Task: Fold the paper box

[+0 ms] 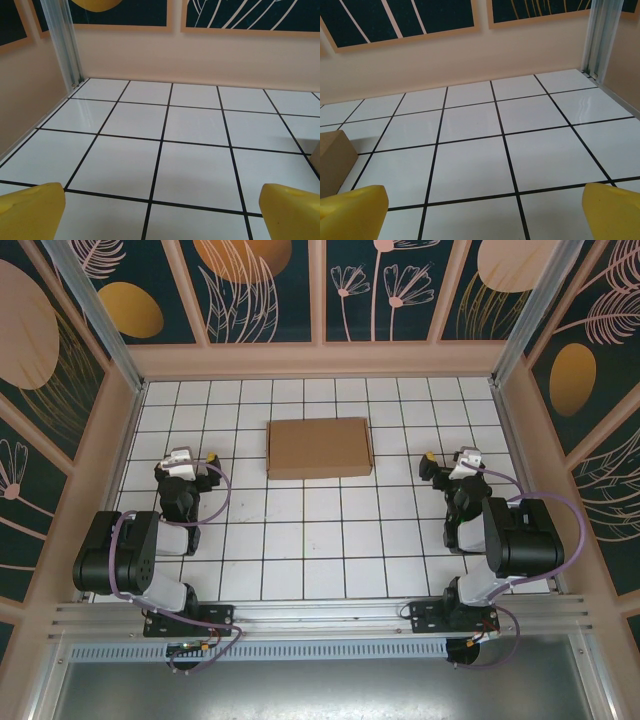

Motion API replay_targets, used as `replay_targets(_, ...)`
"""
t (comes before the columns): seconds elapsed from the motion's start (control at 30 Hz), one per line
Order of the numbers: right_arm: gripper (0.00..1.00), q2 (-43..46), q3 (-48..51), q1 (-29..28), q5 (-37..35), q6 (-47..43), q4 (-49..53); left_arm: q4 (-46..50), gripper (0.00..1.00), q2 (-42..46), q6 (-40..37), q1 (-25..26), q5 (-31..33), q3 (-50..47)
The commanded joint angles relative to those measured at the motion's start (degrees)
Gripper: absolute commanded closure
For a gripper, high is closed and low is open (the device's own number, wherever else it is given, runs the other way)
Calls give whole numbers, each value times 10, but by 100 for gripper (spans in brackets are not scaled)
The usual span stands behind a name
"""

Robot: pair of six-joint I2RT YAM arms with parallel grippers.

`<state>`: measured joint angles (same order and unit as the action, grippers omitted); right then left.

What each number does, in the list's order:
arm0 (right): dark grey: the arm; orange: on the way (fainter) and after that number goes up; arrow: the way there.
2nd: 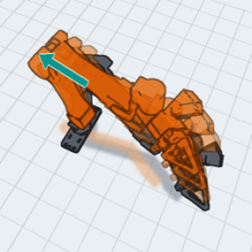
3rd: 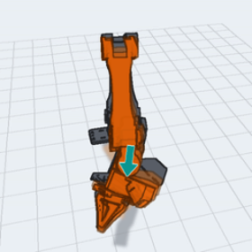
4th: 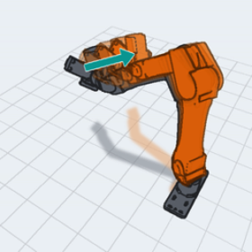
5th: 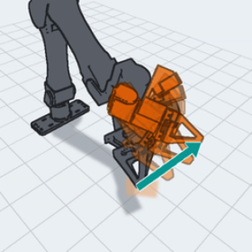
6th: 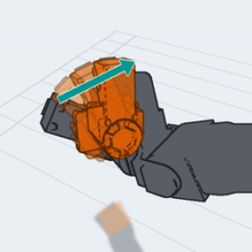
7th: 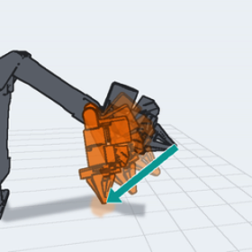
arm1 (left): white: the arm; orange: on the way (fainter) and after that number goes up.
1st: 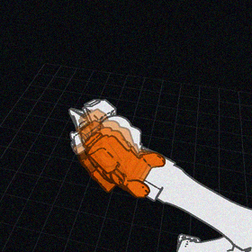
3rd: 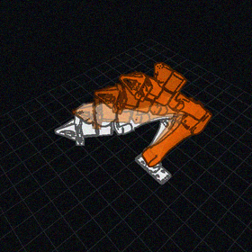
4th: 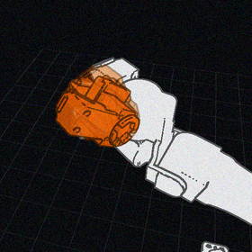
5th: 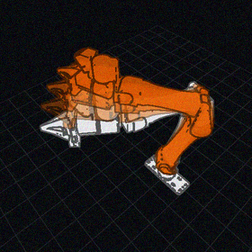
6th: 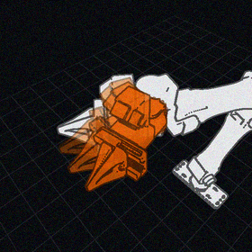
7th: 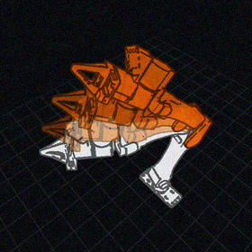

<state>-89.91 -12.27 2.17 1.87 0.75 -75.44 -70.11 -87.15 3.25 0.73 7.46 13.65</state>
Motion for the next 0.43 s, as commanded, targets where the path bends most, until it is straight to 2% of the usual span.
replay_targets(0.0, 1, 2, -5, 4, 7, -1, -1, -23, 1, 1, 8, -4, -10, 1)
replay_targets(0.4, 1, 2, -5, 4, 7, -1, -1, -21, 1, 1, 7, -4, -10, 2)
